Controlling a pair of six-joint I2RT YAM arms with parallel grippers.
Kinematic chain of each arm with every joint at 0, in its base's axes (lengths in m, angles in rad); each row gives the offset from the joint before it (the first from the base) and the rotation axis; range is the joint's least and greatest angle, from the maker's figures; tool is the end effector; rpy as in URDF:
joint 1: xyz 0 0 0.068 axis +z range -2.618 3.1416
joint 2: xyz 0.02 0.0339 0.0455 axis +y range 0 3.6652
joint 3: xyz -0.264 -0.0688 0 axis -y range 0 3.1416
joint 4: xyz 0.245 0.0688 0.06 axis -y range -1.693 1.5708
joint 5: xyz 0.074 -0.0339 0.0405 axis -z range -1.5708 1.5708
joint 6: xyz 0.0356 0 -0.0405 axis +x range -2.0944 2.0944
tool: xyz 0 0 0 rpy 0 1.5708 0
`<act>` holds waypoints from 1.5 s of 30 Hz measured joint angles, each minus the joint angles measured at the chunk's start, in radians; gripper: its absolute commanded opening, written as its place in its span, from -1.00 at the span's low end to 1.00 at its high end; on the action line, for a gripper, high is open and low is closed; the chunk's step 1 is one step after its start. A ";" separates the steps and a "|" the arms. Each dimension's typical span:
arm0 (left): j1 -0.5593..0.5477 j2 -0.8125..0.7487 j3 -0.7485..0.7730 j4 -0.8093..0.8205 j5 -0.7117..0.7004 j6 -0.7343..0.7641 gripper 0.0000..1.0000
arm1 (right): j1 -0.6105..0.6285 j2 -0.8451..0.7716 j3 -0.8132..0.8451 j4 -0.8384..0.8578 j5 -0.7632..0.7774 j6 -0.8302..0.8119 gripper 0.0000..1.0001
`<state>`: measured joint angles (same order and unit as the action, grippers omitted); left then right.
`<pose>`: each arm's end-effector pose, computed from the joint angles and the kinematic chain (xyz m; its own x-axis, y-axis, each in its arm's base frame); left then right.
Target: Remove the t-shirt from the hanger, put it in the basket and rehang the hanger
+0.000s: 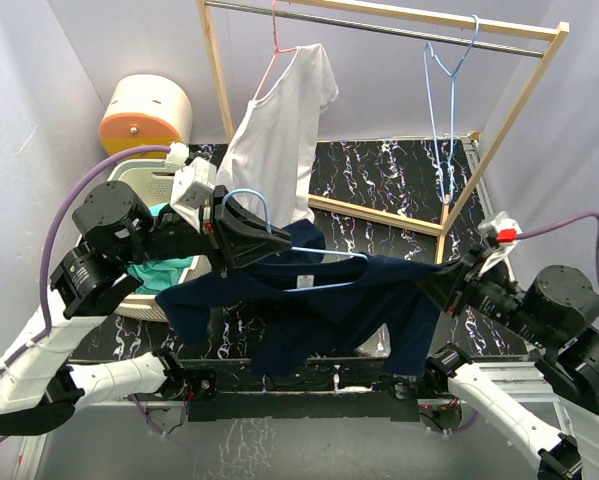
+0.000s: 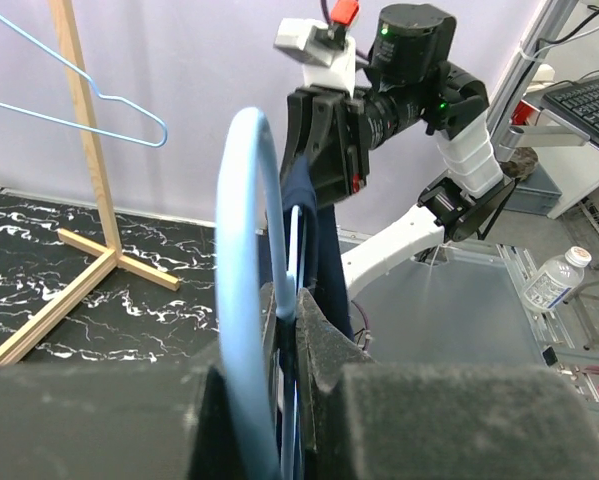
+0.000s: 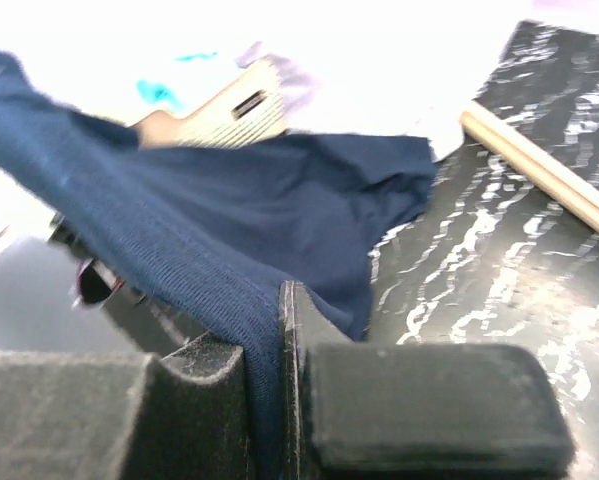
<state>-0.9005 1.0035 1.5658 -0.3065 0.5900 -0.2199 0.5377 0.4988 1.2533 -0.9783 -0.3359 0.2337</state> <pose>0.0799 -0.1327 0.5437 -0.0616 -0.2141 -0.9749 0.9961 0.0489 -0.0737 0.0202 0.0257 0.4274 -0.3613 0.0391 -0.9316 -0.6948 0.6550 0.2970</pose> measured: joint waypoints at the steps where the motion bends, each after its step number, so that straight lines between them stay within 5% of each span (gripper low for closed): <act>1: 0.000 -0.005 -0.006 -0.001 -0.007 0.000 -1.00 | 0.000 -0.002 0.010 0.000 0.063 0.013 -0.84; 8: 0.000 -0.062 -0.016 -0.023 -0.056 0.008 -1.00 | 0.020 -0.047 0.027 -0.034 0.426 0.111 -0.84; 13: 0.000 -0.093 -0.016 -0.042 -0.084 0.018 -1.00 | 0.032 -0.047 -0.010 -0.058 0.480 0.167 -0.84; 16: 0.000 -0.095 -0.020 -0.040 -0.089 0.018 -1.00 | 0.032 -0.033 -0.047 -0.061 0.423 0.170 -0.79; 20: 0.000 -0.091 -0.044 -0.023 -0.089 0.014 -1.00 | 0.032 0.020 -0.064 -0.064 0.284 0.151 -0.26; 24: 0.000 -0.063 -0.055 0.002 -0.087 0.009 -1.00 | 0.032 0.064 -0.026 -0.093 0.180 0.116 -0.09; 34: 0.000 0.029 -0.069 0.023 -0.045 0.003 -1.00 | 0.032 0.101 0.364 -0.108 0.002 0.042 0.04; 45: 0.000 0.116 -0.076 0.093 0.087 -0.037 -1.00 | 0.032 0.307 0.307 0.021 -0.270 -0.029 0.05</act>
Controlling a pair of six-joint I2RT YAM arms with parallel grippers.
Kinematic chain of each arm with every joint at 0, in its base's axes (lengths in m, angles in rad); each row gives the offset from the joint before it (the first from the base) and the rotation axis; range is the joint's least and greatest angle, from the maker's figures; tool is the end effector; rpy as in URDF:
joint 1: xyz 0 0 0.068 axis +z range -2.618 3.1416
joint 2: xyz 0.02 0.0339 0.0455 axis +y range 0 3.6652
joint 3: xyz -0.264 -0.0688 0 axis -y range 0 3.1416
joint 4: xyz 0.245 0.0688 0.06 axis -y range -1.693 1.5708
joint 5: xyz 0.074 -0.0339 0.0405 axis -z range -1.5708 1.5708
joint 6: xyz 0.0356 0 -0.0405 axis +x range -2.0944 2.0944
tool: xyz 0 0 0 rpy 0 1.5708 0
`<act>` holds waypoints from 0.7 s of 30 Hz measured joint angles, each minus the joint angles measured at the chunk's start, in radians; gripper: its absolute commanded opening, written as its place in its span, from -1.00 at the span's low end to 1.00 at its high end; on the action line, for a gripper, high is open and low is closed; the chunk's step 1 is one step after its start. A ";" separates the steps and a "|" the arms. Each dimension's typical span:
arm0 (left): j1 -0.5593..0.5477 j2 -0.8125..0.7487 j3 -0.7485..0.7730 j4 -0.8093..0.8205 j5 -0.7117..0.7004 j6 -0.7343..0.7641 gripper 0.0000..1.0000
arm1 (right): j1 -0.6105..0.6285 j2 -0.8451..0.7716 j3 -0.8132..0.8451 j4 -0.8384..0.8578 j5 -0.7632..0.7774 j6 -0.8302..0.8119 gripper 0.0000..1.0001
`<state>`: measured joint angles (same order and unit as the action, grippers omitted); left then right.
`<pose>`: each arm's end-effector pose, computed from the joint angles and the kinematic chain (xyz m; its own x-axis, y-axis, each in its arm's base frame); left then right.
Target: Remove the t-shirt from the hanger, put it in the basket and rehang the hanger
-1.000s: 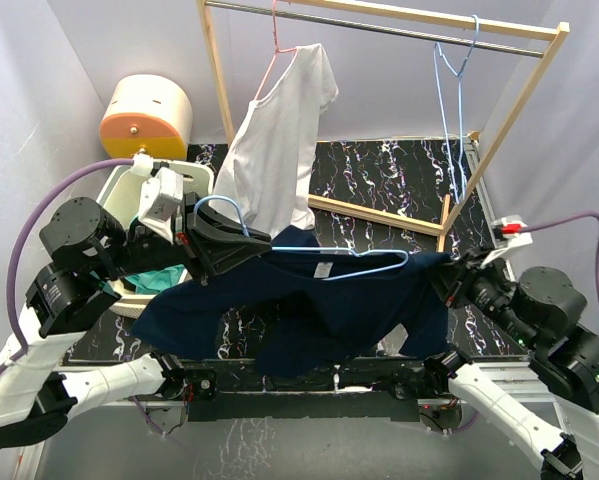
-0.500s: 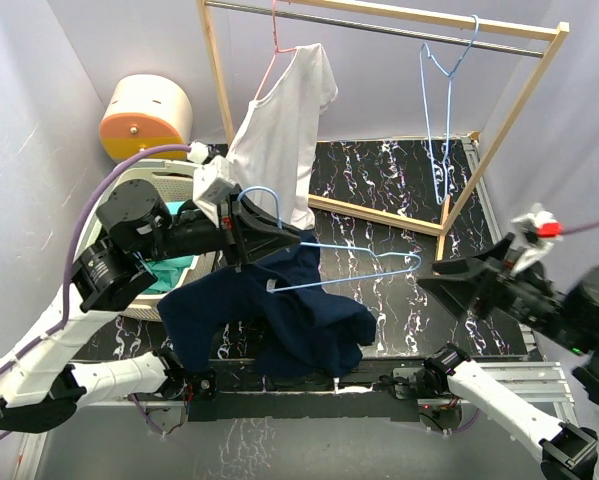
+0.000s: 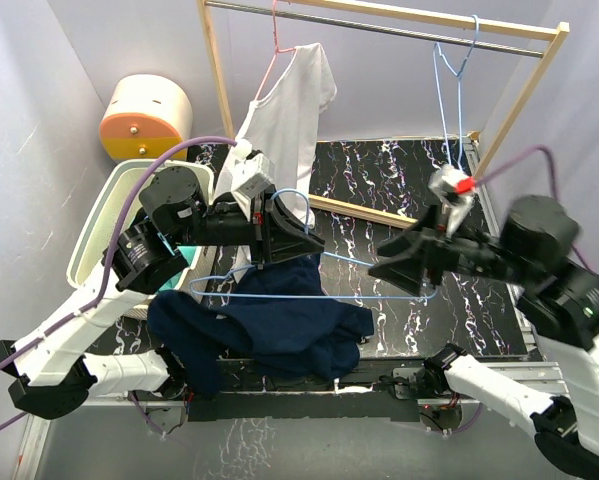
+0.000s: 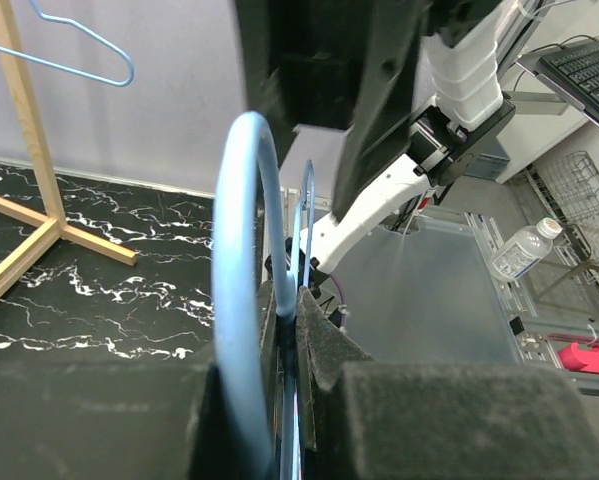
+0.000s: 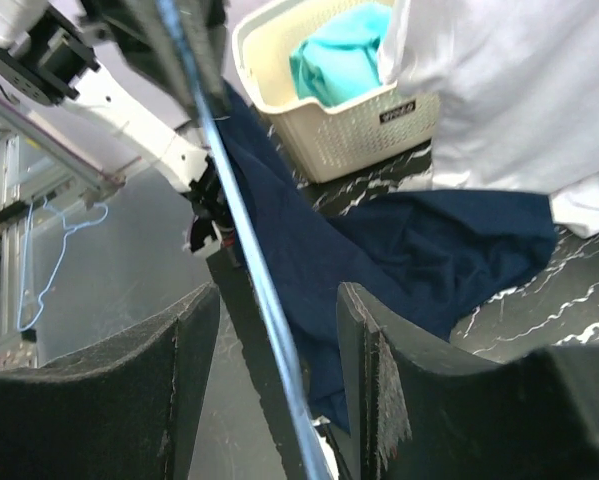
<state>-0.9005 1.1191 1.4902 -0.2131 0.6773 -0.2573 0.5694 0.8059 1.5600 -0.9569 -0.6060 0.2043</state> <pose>0.1141 -0.1798 0.5118 -0.1587 -0.1190 -0.9801 0.9872 -0.0322 -0.1559 0.0529 0.0580 0.4946 -0.3513 -0.0269 -0.9359 -0.8596 0.4054 0.3111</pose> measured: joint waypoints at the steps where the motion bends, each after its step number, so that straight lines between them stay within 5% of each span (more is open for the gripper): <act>1: 0.000 0.005 0.000 0.004 0.005 -0.004 -1.00 | 0.000 0.019 -0.012 0.002 -0.014 -0.003 0.04; 4: 0.000 0.013 0.000 0.015 0.012 -0.009 -1.00 | -0.001 0.071 -0.045 0.012 -0.058 -0.012 -0.12; 7: 0.002 0.016 -0.001 0.029 0.013 -0.011 -1.00 | -0.001 0.073 -0.072 0.016 -0.084 -0.021 -0.81; 10: 0.005 0.023 -0.002 0.037 0.005 -0.013 -0.94 | 0.005 0.043 -0.080 0.016 -0.116 -0.030 -0.85; 12: 0.004 0.031 -0.004 0.051 0.003 -0.016 -0.45 | 0.008 0.016 -0.080 0.017 -0.104 -0.034 -0.85; 16: -0.005 0.021 -0.020 0.048 -0.038 -0.005 0.15 | 0.006 -0.037 -0.079 -0.021 -0.018 -0.033 -0.85; 21: 0.000 -0.039 -0.056 -0.005 -0.194 0.022 0.26 | 0.000 -0.087 -0.011 -0.094 0.158 -0.005 -0.85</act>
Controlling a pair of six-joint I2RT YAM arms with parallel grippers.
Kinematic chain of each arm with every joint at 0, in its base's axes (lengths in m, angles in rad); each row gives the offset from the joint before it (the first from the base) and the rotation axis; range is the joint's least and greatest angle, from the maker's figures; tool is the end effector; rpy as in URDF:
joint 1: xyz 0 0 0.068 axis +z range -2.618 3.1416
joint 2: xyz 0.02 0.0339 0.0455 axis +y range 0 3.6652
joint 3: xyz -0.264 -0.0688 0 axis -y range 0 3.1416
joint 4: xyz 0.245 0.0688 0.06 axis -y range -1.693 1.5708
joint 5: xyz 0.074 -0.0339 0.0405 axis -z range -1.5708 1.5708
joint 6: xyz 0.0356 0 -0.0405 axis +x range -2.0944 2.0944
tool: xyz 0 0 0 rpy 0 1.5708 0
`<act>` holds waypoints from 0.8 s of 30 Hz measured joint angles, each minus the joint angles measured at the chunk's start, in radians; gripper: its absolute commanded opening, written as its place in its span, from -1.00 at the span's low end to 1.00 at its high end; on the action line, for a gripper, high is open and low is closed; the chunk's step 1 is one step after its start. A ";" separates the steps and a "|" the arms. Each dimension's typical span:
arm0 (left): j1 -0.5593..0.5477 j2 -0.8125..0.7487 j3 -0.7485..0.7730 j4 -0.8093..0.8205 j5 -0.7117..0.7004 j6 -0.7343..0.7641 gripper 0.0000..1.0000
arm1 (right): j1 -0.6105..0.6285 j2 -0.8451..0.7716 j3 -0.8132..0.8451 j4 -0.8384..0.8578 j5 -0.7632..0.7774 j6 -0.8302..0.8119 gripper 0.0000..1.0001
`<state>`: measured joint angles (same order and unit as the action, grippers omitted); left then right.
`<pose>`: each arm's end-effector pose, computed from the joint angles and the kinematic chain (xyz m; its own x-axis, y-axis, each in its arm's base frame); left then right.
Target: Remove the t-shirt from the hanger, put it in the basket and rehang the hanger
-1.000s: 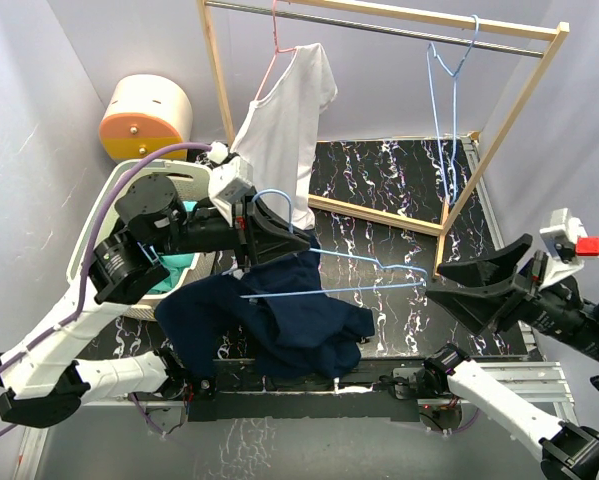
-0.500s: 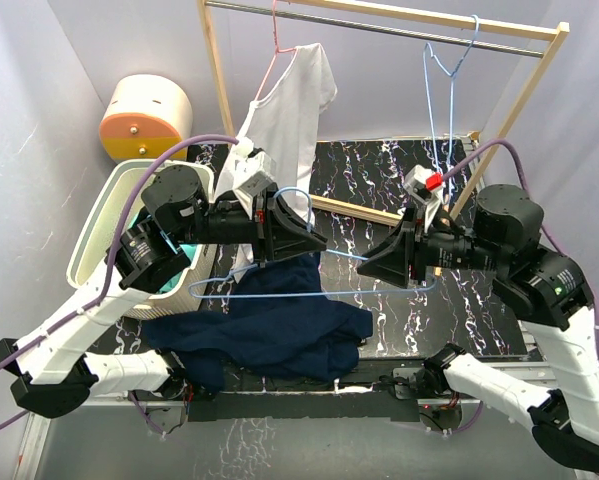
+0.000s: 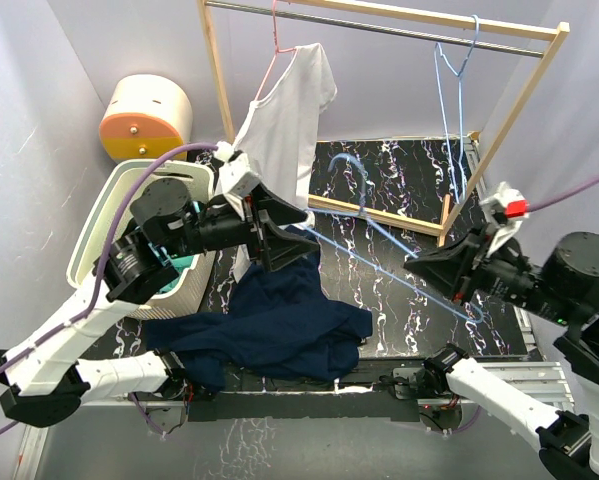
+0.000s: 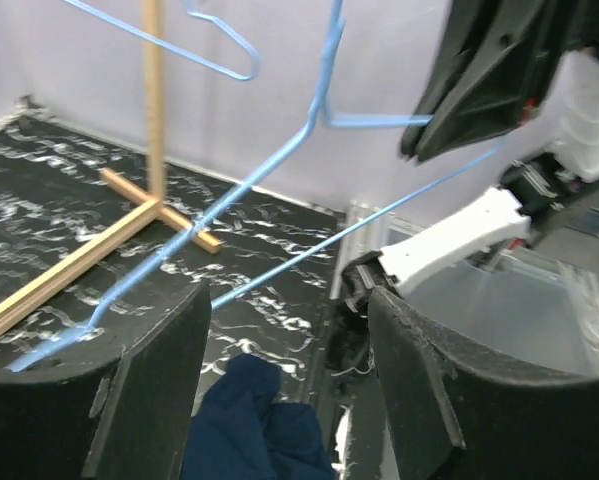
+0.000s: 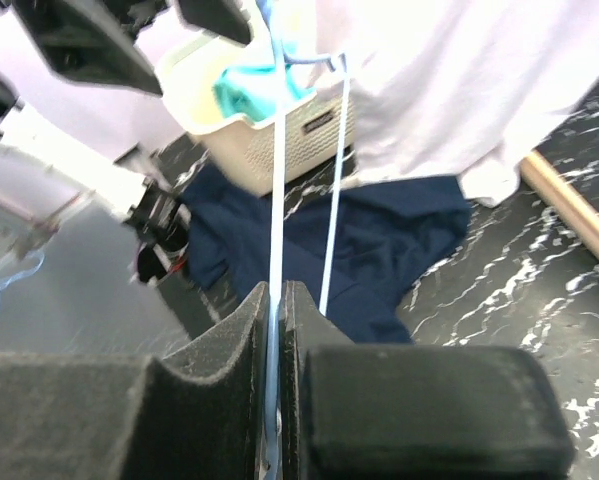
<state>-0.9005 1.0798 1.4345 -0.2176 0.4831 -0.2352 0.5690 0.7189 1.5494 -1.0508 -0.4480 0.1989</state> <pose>0.1169 -0.1740 0.5021 -0.1458 -0.1483 -0.9781 0.9726 0.1593 -0.1691 0.0303 0.0377 0.4855 -0.3468 -0.0104 -0.9379 -0.7887 0.5443 0.2856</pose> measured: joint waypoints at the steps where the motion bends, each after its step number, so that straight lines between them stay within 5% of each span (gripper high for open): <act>1: 0.000 -0.017 -0.007 -0.008 -0.038 0.008 0.27 | 0.000 -0.001 0.024 -0.010 0.042 0.010 -0.85; 9: 0.001 -0.148 -0.061 -0.070 -0.233 0.045 0.36 | -0.001 0.045 0.097 0.045 0.366 0.072 -0.85; 24: 0.001 -0.109 -0.194 -0.324 -0.341 0.065 0.31 | -0.001 0.297 -0.003 0.526 0.831 0.079 -0.85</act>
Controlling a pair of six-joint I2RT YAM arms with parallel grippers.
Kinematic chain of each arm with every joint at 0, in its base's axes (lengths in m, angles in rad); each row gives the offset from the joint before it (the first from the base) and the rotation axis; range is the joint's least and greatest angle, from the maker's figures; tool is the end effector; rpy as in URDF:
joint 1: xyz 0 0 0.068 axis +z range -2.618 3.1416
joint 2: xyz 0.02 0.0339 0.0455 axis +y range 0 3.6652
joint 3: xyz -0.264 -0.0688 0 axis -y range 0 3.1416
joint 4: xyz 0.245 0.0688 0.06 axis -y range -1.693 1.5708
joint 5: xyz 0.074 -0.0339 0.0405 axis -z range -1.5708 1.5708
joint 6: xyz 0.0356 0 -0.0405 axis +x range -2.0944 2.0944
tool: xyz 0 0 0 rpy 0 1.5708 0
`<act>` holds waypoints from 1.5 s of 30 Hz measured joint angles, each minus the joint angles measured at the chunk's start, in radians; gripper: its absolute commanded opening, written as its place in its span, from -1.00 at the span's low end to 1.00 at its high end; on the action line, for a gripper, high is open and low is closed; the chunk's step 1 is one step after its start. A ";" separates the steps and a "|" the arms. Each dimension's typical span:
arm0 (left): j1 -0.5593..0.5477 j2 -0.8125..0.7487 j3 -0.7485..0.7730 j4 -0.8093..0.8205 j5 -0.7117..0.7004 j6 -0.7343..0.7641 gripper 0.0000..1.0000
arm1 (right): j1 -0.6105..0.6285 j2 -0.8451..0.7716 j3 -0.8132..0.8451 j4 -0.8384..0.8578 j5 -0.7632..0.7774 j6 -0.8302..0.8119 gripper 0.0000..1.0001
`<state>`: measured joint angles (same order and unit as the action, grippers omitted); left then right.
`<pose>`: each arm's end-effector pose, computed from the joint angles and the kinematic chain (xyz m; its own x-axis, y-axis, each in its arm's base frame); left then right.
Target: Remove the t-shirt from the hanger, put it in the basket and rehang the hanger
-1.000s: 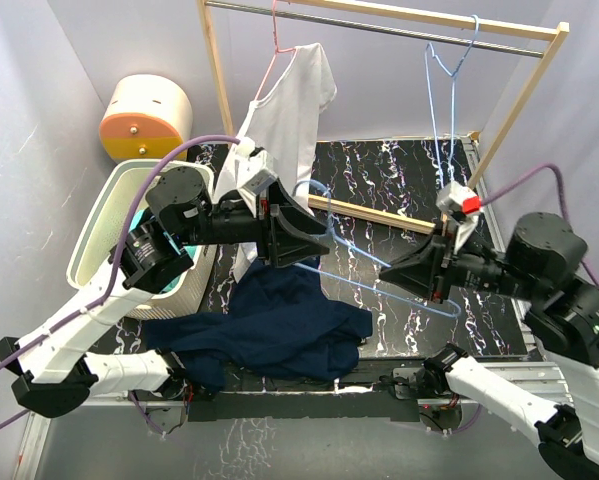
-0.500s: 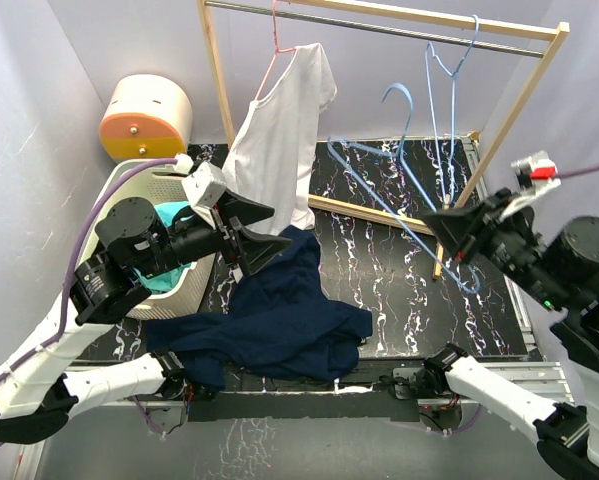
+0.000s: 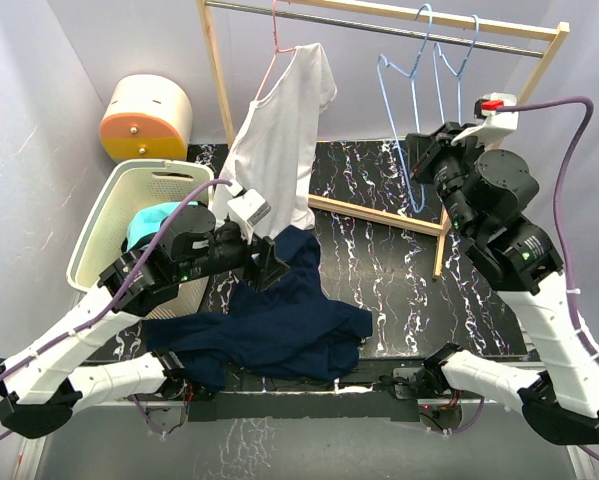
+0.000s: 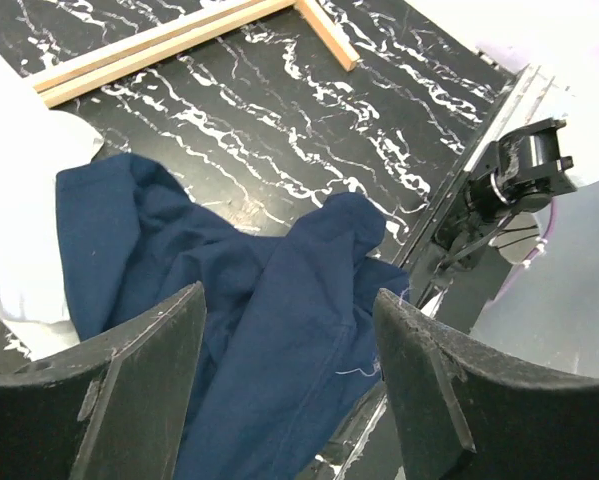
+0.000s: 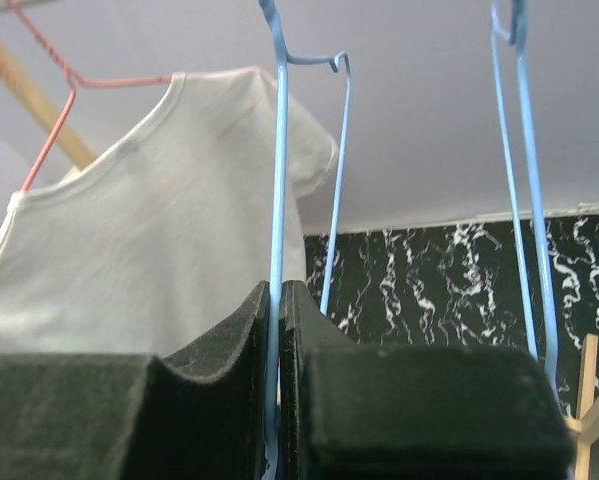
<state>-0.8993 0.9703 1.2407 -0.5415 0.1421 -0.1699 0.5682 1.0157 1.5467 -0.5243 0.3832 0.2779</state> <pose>0.1181 -0.1567 0.4253 -0.3096 0.1206 -0.9432 0.8193 0.5372 -0.2003 0.1494 0.0796 0.5144 -0.0450 0.2731 -0.9609 -0.1784 0.9442 0.2767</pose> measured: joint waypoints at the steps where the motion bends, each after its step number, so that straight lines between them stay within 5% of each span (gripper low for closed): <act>1: 0.000 -0.003 -0.006 -0.012 -0.009 -0.002 0.32 | 0.000 0.005 -0.007 0.029 0.021 -0.005 -0.85; 10: 0.000 -0.047 -0.062 -0.040 -0.045 -0.023 0.33 | 0.000 0.070 -0.018 0.216 0.120 -0.031 -0.84; 20: 0.000 -0.024 -0.125 -0.055 -0.040 -0.065 0.35 | -0.001 0.168 -0.017 0.205 0.146 -0.034 -0.82; 25: 0.000 -0.005 -0.147 -0.069 -0.037 -0.085 0.41 | -0.001 0.142 -0.018 0.172 0.132 -0.013 0.19; 28: 0.000 0.003 -0.172 -0.071 -0.037 -0.098 0.44 | -0.001 0.096 -0.018 0.124 0.094 -0.006 0.55; 40: 0.000 0.043 -0.327 -0.025 -0.004 -0.156 0.58 | -0.001 -0.238 -0.067 -0.158 -0.330 0.023 0.80; 45: -0.005 0.097 -0.426 0.019 0.003 -0.206 0.94 | -0.001 -0.334 -0.130 -0.268 -0.501 0.044 0.82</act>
<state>-0.9047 1.0672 0.8146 -0.5224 0.1448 -0.3763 0.5674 0.6819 1.4170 -0.7921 -0.1181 0.3222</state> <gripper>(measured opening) 0.900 0.907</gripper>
